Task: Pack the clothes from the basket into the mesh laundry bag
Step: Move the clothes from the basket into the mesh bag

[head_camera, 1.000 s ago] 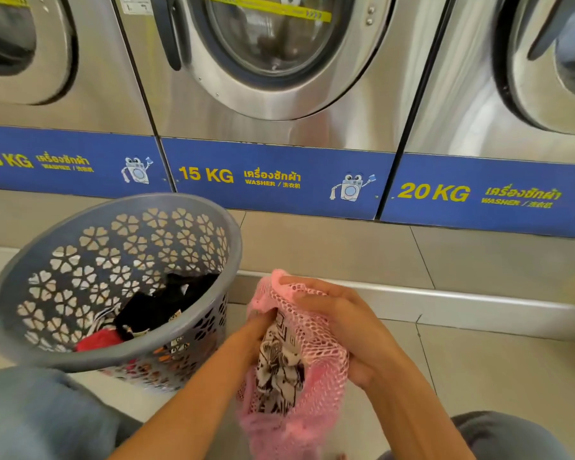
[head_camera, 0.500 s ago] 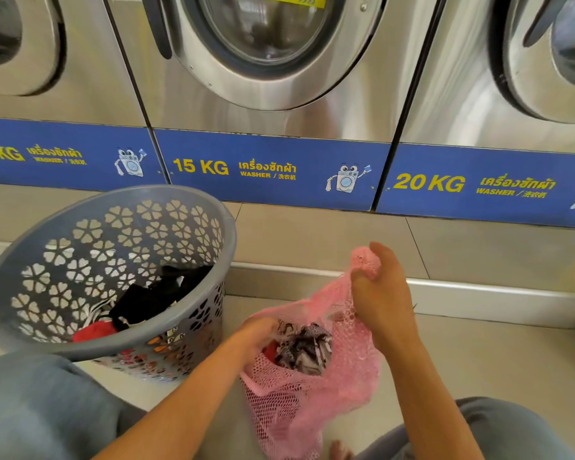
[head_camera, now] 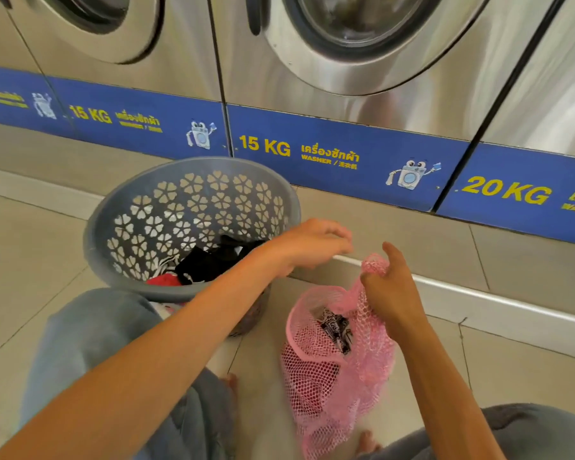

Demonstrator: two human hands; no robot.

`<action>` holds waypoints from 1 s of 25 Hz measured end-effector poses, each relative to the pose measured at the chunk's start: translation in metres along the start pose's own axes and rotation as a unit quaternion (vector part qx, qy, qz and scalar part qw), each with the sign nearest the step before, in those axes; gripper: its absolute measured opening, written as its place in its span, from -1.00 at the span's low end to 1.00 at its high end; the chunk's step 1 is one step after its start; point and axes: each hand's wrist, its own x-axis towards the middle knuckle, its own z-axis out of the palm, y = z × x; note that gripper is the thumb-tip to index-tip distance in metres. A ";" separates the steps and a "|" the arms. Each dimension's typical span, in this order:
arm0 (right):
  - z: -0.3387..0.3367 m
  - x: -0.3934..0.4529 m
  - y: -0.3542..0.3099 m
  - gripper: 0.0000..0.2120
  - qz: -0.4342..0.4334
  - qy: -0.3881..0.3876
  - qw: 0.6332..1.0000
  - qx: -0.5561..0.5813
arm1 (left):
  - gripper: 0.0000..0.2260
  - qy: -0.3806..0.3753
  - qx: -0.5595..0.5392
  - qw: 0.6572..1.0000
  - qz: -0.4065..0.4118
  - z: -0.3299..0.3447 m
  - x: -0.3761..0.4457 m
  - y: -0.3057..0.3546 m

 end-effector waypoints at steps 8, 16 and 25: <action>0.045 0.009 -0.015 -0.34 -0.019 -0.040 0.999 0.006 | -0.94 0.182 0.034 0.980 -0.072 -0.072 0.025 -0.093; 0.050 0.029 -0.011 -0.44 -0.018 -0.048 0.999 -0.002 | 0.00 -0.042 0.387 0.897 -0.210 -0.097 0.097 -0.161; 0.055 0.040 -0.010 -0.59 0.003 -0.081 0.997 0.007 | -0.60 0.065 0.257 0.933 -0.243 -0.117 0.103 -0.187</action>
